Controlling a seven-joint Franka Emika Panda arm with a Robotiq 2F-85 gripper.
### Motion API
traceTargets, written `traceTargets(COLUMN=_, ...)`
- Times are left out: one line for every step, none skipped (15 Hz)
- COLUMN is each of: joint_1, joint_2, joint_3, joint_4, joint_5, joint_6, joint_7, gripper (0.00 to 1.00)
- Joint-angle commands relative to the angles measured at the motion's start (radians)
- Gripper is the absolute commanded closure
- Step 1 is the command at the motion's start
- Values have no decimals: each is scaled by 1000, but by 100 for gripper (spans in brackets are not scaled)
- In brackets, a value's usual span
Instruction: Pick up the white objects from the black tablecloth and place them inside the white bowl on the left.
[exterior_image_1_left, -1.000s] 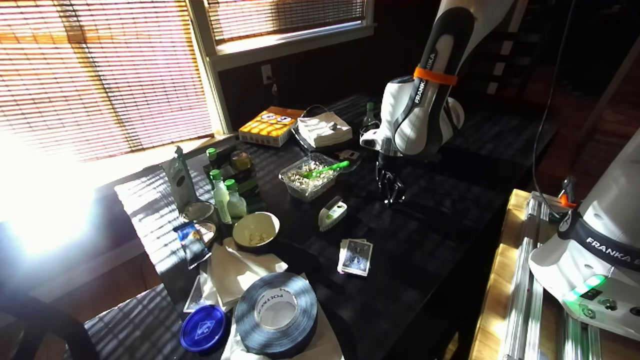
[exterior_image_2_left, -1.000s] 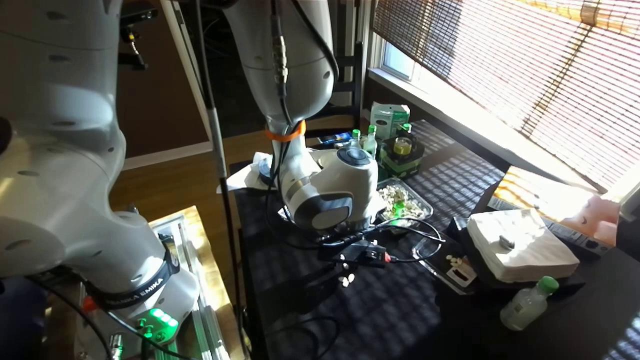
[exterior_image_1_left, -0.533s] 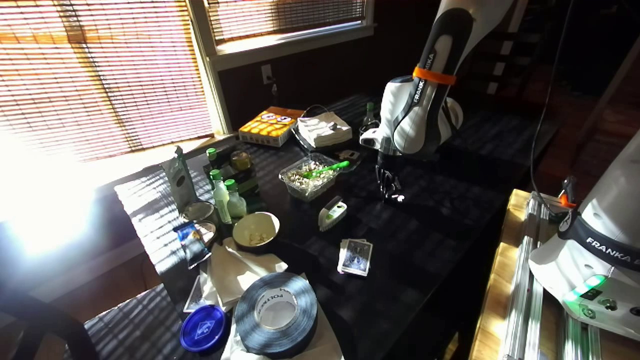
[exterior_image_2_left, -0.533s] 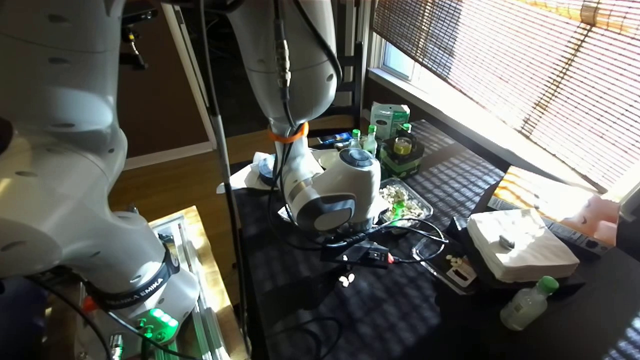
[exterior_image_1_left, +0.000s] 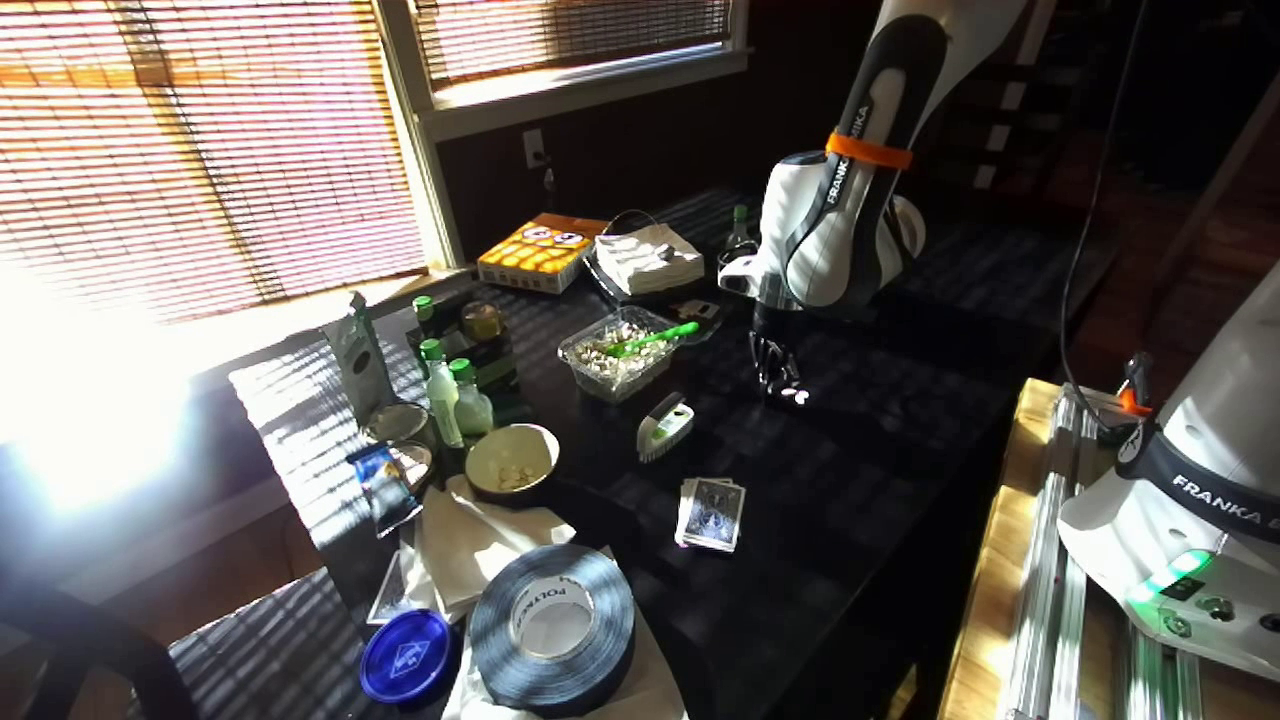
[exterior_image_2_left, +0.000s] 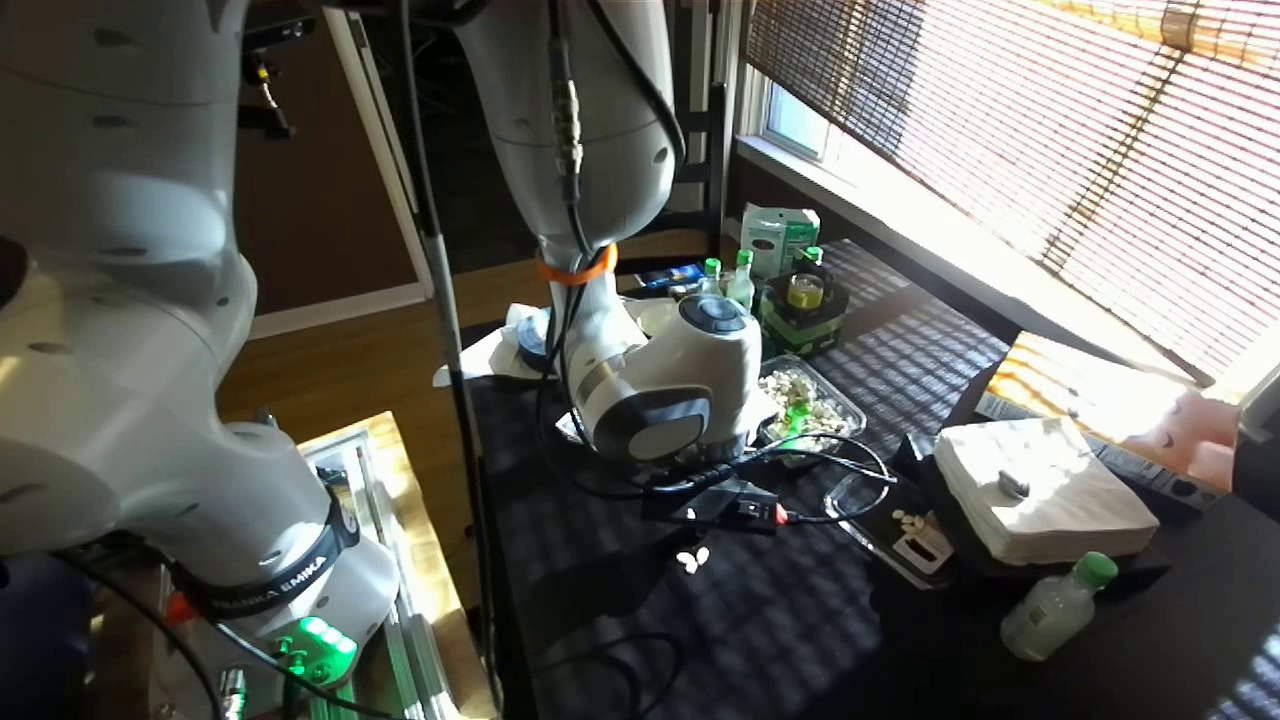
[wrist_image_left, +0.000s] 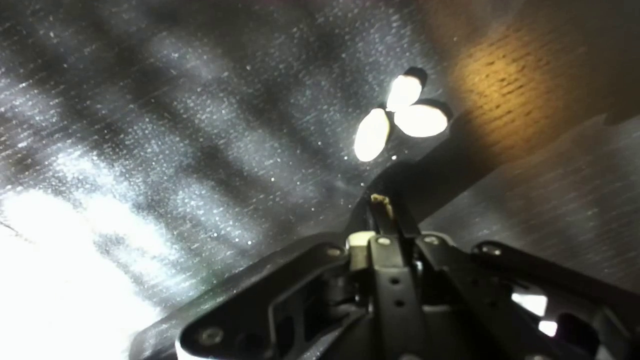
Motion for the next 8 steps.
traceTargets(joint_1=-116, joint_2=-64, joint_3=108, joint_4=-51, joint_5=5, joint_6=27, joint_7=-12, gripper=99)
traceTargets(joint_1=-144, joint_2=-93, joint_3=139, joint_4=-69, joint_5=8, joint_6=30, joint_7=-14, gripper=99)
traceTargets(joint_1=-180, joint_2=-127, joint_3=178, joint_4=-88, joint_5=13, joint_6=29, joint_7=-14, gripper=99)
traceTargets(joint_1=-250, joint_2=-145, joint_3=256, joint_4=-102, joint_5=27, joint_6=31, joint_7=-32, gripper=99)
traceTargets(joint_1=-299, joint_2=-160, joint_3=320, joint_4=-110, joint_5=41, joint_6=39, joint_7=-40, gripper=99)
traceTargets(joint_1=-344, joint_2=-168, joint_3=384, joint_4=-111, joint_5=50, joint_6=41, joint_7=-42, gripper=99)
traceTargets(joint_1=-391, joint_2=-170, joint_3=462, joint_4=-109, joint_5=59, joint_6=39, joint_7=-37, gripper=99)
traceTargets(joint_1=-428, joint_2=-166, joint_3=532, joint_4=-105, joint_5=66, joint_6=39, joint_7=-31, gripper=99)
